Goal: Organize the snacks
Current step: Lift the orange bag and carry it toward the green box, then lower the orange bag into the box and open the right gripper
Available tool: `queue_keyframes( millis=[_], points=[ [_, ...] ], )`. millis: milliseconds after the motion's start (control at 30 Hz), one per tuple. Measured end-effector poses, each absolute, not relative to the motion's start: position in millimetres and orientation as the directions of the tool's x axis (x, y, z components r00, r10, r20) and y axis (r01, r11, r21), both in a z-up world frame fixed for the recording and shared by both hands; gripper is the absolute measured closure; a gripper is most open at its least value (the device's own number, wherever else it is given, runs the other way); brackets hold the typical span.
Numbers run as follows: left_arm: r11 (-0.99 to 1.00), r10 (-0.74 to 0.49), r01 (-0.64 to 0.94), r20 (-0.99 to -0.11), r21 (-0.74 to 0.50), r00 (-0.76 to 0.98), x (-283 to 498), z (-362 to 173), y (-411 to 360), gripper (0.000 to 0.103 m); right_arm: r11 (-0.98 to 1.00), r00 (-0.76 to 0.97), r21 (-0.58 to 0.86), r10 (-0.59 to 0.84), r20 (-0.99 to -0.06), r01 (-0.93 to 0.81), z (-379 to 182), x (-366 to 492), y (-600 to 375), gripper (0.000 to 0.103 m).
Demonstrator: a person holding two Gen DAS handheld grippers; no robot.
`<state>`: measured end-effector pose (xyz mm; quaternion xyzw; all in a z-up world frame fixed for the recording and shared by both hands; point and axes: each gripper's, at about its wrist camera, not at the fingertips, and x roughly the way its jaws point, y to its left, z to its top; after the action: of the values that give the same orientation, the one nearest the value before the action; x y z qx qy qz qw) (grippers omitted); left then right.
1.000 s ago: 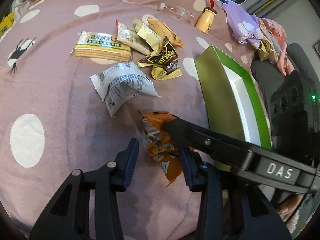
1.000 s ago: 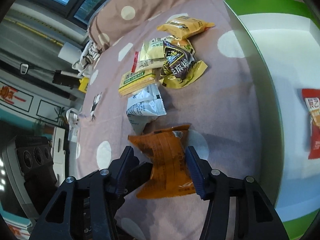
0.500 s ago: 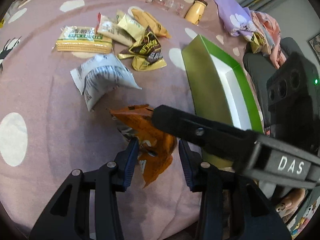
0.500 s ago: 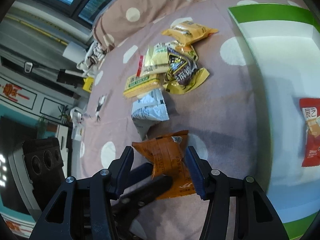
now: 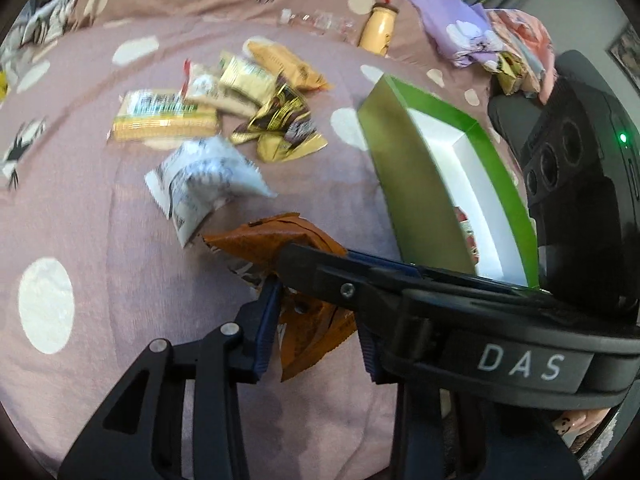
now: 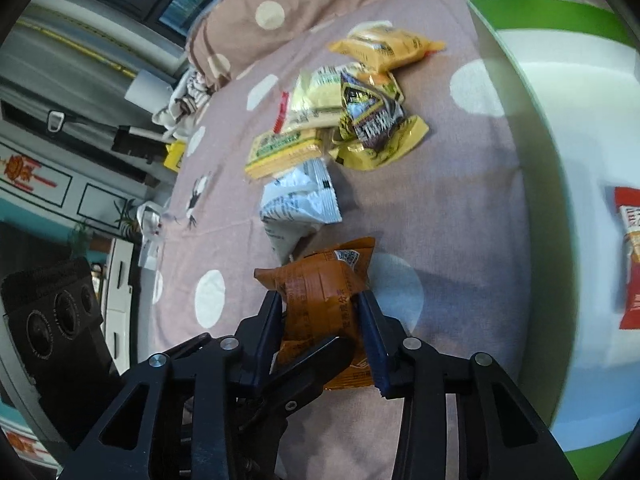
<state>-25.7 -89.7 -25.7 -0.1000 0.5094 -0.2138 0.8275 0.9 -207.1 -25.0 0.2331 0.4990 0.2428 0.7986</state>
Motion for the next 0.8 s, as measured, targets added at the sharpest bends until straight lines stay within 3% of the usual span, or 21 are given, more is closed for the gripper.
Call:
queue_keyframes(
  millis=[500, 800],
  points=[
    [0.834, -0.523, 0.472, -0.679, -0.285, 0.515, -27.7, 58.0, -146.1, 0.069, 0.806, 0.641, 0.569, 0.525, -0.56, -0.164, 64.1, -31.7, -268.9, 0.06],
    [0.765, -0.589, 0.587, -0.655, -0.265, 0.473, -20.2, 68.7, -208.6, 0.069, 0.796, 0.742, 0.603, 0.439, -0.508, -0.058, 73.5, -40.6, -336.7, 0.06]
  ],
)
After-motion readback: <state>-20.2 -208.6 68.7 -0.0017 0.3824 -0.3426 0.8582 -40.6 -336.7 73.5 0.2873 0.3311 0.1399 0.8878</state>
